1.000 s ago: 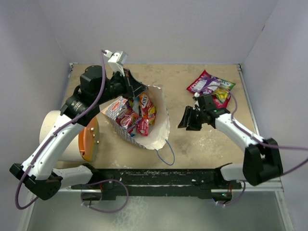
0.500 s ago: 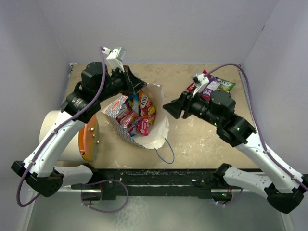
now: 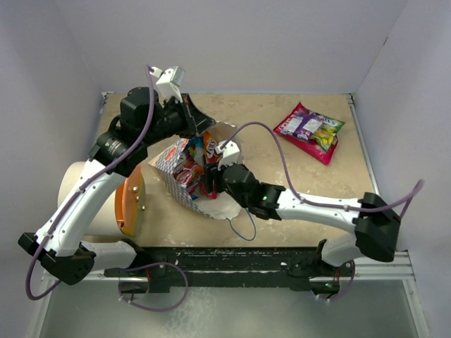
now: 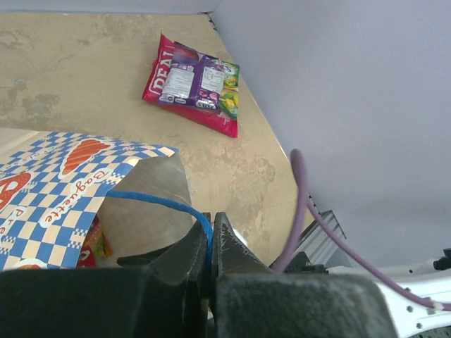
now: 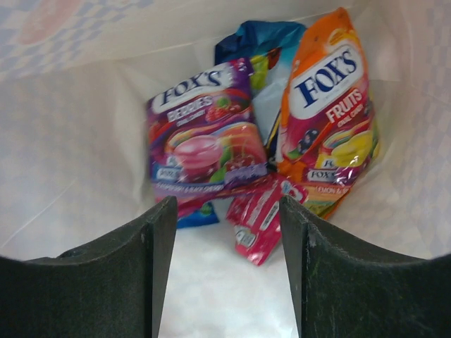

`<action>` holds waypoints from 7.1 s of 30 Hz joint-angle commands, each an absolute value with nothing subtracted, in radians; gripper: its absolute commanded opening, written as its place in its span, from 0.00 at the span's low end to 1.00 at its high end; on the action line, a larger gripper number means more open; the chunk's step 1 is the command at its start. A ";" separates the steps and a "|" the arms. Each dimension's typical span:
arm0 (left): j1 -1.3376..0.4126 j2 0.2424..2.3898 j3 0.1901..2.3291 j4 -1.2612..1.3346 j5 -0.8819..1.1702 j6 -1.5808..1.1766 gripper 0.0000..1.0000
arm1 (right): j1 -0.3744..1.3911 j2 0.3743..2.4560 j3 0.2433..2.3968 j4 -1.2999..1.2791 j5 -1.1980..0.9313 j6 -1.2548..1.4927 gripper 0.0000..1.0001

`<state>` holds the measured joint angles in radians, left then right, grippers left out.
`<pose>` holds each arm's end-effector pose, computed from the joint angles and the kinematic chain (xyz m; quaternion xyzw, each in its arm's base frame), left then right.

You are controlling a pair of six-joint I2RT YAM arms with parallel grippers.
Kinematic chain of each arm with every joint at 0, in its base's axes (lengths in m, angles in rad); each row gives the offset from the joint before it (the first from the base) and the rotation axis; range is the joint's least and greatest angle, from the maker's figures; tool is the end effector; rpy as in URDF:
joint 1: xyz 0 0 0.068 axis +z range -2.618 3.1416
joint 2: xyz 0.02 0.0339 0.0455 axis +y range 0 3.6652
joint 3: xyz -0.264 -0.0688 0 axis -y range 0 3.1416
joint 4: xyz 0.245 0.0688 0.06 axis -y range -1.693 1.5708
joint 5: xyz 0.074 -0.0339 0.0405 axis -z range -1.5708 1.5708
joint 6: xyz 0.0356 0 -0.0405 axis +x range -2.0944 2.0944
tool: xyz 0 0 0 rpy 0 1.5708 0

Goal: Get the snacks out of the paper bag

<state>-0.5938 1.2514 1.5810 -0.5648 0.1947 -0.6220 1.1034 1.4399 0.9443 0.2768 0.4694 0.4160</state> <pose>0.2078 -0.1486 0.4748 0.0492 0.7822 -0.4147 0.4623 0.1643 0.2899 0.2886 -0.1187 0.7634 0.2876 0.5661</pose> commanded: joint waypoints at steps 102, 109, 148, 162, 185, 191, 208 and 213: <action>-0.594 1.267 1.612 -0.644 0.304 -0.566 0.00 | 0.197 1.945 1.855 -0.424 1.096 0.013 0.00; -0.593 1.265 1.658 -0.720 0.266 -0.511 0.00 | 0.195 2.084 1.928 -0.395 1.024 -0.013 0.00; -0.594 1.221 1.565 -0.665 0.377 -0.645 0.00 | 0.195 1.741 1.782 -0.676 0.326 0.255 0.73; -0.592 1.174 1.423 -0.550 0.430 -0.697 0.00 | 0.378 1.147 1.224 -0.504 -0.288 0.435 0.74; -0.592 1.098 1.389 -0.330 0.336 -0.684 0.00 | 1.055 1.184 0.887 0.275 -0.077 -0.175 0.71; -0.593 1.122 1.425 -0.345 0.348 -0.680 0.00 | 1.051 1.307 0.878 0.242 -0.129 -0.542 0.73; -0.594 1.090 1.429 -0.417 0.339 -0.713 0.00 | 0.982 1.633 0.962 0.331 -0.088 -0.876 0.69; -0.594 1.093 1.430 -0.415 0.351 -0.720 0.00 | 0.972 1.700 0.998 0.354 -0.096 -0.879 0.67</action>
